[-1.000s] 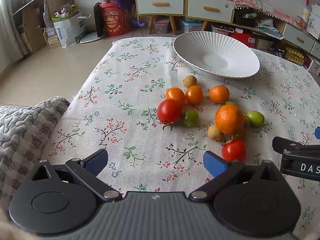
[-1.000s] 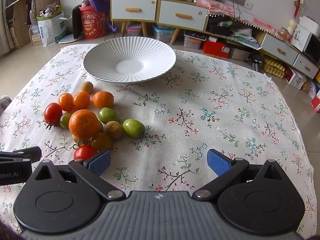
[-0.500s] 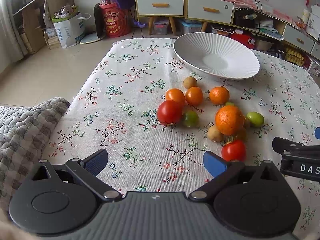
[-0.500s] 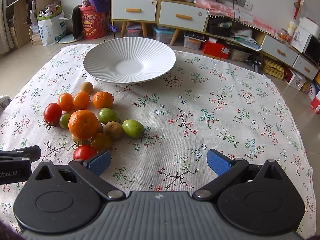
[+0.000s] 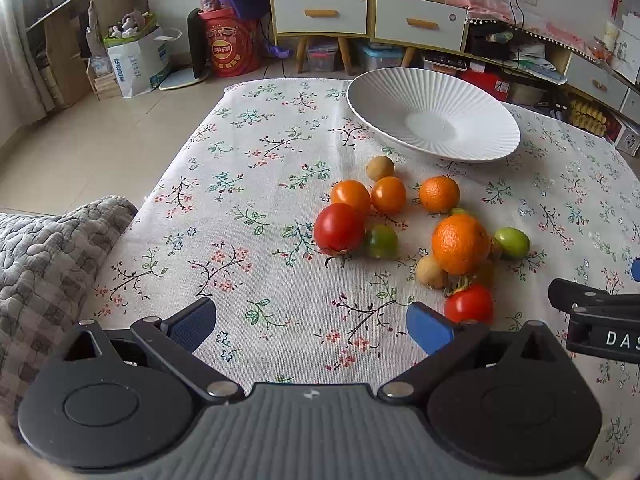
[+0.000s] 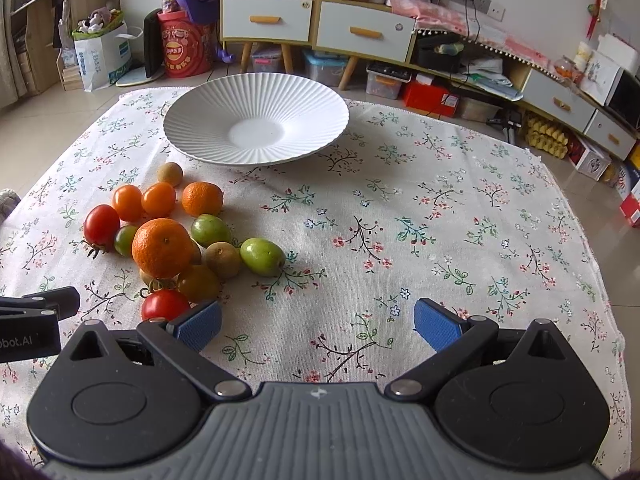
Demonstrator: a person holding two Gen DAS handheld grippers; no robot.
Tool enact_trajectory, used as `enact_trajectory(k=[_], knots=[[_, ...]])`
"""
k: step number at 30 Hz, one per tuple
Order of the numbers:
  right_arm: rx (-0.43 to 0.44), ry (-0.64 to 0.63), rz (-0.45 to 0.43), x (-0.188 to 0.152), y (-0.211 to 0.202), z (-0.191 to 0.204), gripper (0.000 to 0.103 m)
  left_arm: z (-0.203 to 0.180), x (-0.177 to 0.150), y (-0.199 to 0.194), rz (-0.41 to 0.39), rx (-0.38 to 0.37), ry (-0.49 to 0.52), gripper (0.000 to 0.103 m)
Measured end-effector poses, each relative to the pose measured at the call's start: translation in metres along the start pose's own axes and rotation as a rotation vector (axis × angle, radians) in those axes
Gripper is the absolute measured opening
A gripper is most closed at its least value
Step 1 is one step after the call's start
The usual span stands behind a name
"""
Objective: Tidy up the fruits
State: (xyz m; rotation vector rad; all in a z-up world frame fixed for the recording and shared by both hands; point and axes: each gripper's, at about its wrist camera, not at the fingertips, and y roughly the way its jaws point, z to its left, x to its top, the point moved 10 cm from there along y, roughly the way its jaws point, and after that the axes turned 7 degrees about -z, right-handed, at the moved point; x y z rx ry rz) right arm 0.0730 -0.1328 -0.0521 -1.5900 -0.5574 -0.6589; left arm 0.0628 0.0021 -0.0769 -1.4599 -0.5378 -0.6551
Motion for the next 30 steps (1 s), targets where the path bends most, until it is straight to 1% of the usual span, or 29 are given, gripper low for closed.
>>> enact_trajectory(k=[4,6,11,14,18,20,22,25,27,29,30], knots=[[-0.005,-0.004,0.001,0.000,0.001,-0.002,0.102,0.001,0.000,0.002,-0.004,-0.002,-0.002,0.097],[0.002,-0.011,0.000,0.000,0.002,-0.002,0.102,0.001,0.002,0.003,-0.019,-0.018,-0.009,0.097],[0.070,0.000,-0.011,0.000,0.006,-0.003,0.102,0.008,0.002,0.015,-0.063,-0.043,-0.035,0.097],[0.096,0.009,-0.016,-0.002,0.010,-0.007,0.102,0.011,-0.003,0.022,-0.056,-0.069,-0.055,0.097],[0.147,0.025,-0.013,-0.004,0.013,-0.008,0.102,0.008,-0.008,0.026,-0.044,-0.126,-0.060,0.097],[0.184,0.034,-0.010,-0.007,0.013,-0.005,0.102,0.005,-0.007,0.026,-0.034,-0.140,-0.047,0.097],[0.247,0.034,-0.001,-0.010,0.011,0.002,0.102,0.000,-0.004,0.024,-0.042,-0.181,-0.056,0.097],[0.339,0.024,-0.011,-0.016,0.005,0.018,0.101,-0.009,-0.001,0.021,-0.051,-0.245,-0.074,0.096],[0.375,0.005,-0.016,-0.019,0.004,0.027,0.097,-0.014,0.003,0.019,-0.078,-0.276,-0.069,0.096],[0.408,-0.009,-0.022,-0.021,0.002,0.035,0.088,-0.020,0.006,0.017,-0.104,-0.314,-0.060,0.092],[0.431,-0.010,-0.022,-0.022,0.001,0.038,0.086,-0.023,0.007,0.017,-0.113,-0.331,-0.057,0.090]])
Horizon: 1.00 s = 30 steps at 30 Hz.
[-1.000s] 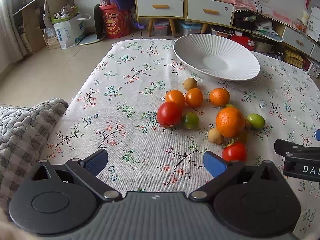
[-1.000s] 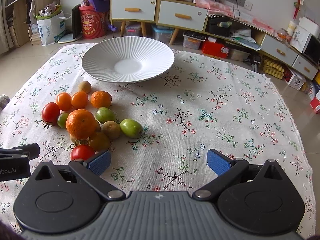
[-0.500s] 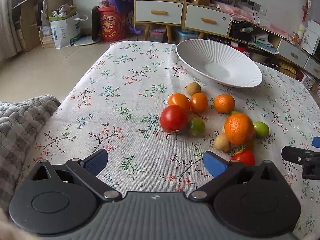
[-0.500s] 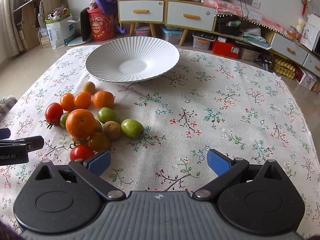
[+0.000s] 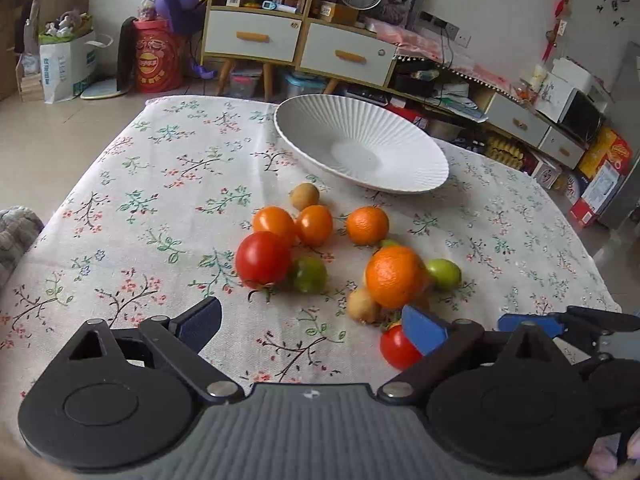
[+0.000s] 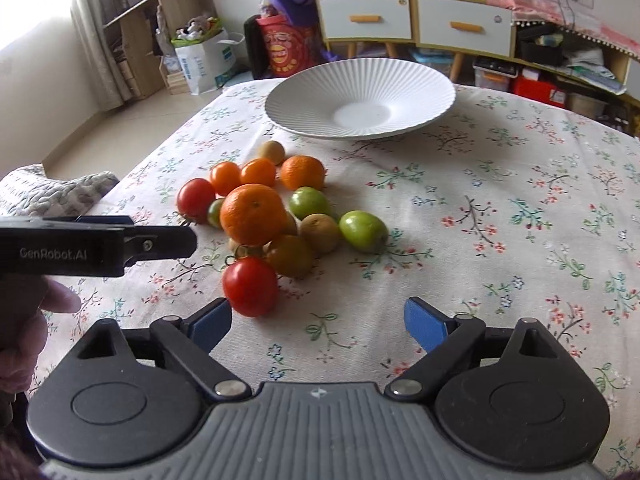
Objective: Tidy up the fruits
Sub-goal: 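Grasp the large orange with the left tool while the right tool grasps a red tomato, then carry the orange and the red tomato with both tools over the white bowl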
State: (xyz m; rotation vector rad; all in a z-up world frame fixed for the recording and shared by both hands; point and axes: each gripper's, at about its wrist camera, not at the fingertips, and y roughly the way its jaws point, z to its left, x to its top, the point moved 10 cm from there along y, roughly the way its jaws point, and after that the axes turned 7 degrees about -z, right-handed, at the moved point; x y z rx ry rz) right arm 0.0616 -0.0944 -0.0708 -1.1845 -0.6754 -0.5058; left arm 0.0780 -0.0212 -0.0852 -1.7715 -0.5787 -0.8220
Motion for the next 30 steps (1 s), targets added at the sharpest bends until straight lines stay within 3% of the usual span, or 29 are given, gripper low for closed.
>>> enact_trajectory(k=[5,11,15,22,30], knots=[[0.083,-0.021,-0.019,-0.002,0.003,0.015,0.064,-0.012,0.003,0.009,-0.037,-0.078,0.027,0.072],[0.108,-0.013,-0.033,-0.004,0.010,0.018,0.053,-0.026,0.001,0.017,-0.045,-0.181,0.031,0.055],[0.117,-0.004,-0.052,-0.003,0.012,0.017,0.047,-0.032,0.001,0.017,-0.047,-0.211,0.029,0.049],[0.141,0.000,-0.056,-0.003,0.015,0.021,0.033,-0.039,0.003,0.021,-0.061,-0.217,0.032,0.043],[0.144,0.012,-0.059,-0.002,0.015,0.020,0.032,-0.039,0.003,0.024,-0.073,-0.191,0.043,0.035]])
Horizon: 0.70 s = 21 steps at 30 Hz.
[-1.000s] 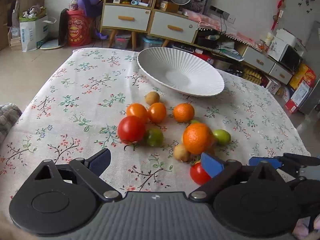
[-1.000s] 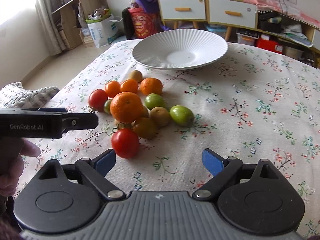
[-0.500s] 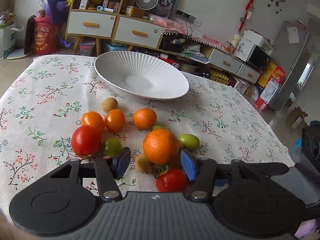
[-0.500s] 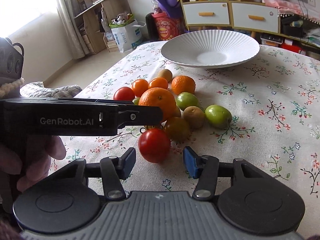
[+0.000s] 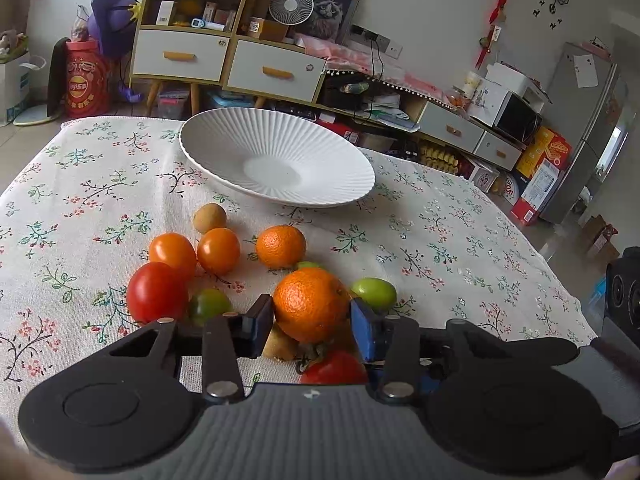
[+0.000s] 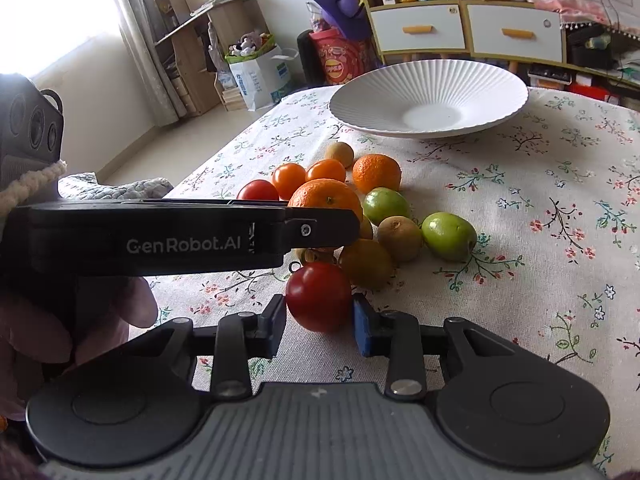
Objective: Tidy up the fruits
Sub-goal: 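Carry the orange and the red tomato with both tools over the white bowl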
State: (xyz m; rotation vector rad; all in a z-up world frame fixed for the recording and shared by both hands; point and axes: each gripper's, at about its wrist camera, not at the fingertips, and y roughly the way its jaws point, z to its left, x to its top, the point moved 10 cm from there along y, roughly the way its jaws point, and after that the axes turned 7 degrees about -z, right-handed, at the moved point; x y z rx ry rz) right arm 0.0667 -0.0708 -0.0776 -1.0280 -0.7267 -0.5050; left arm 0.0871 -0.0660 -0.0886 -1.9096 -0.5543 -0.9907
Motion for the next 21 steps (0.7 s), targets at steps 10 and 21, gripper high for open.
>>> enact_trajectory(k=[10,21], knots=[[-0.018,-0.006,-0.004,0.007,-0.008,0.001,0.031,0.009,0.006,-0.006,-0.008,0.033,-0.022,0.034],[-0.046,0.022,-0.038,0.027,-0.020,-0.007,0.031,0.014,0.016,-0.012,-0.013,0.069,-0.042,0.034]])
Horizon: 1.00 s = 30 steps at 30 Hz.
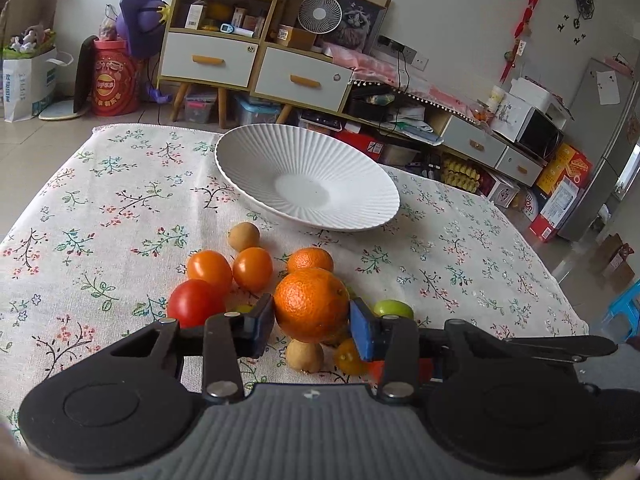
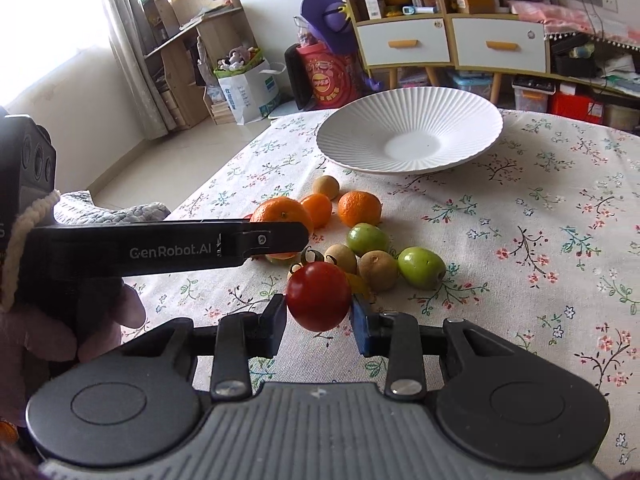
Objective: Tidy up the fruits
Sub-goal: 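Carry the orange and the red tomato with both tools over the white bowl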
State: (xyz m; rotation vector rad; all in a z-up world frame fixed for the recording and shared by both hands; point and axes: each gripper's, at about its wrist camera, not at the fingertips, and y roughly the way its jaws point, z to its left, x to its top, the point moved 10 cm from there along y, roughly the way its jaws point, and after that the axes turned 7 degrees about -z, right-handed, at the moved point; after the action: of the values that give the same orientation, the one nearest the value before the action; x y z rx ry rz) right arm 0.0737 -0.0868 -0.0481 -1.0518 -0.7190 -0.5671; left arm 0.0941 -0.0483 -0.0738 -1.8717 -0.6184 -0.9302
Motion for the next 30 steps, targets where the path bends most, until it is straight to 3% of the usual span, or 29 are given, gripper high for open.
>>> enact_trajectory(k=[13,24,30], knots=[[-0.094,0.075,-0.071,0.060,0.018,-0.046,0.031,-0.003,0.034,0.023,-0.065,0.044,0.040,0.034],[-0.167,0.183,0.000,0.089,0.071,-0.102,0.031,0.004,0.054,0.084,-0.041,0.091,0.152,0.034],[-0.176,0.194,0.021,0.095,0.092,-0.099,0.031,0.019,0.054,0.097,-0.023,0.120,0.166,0.034]])
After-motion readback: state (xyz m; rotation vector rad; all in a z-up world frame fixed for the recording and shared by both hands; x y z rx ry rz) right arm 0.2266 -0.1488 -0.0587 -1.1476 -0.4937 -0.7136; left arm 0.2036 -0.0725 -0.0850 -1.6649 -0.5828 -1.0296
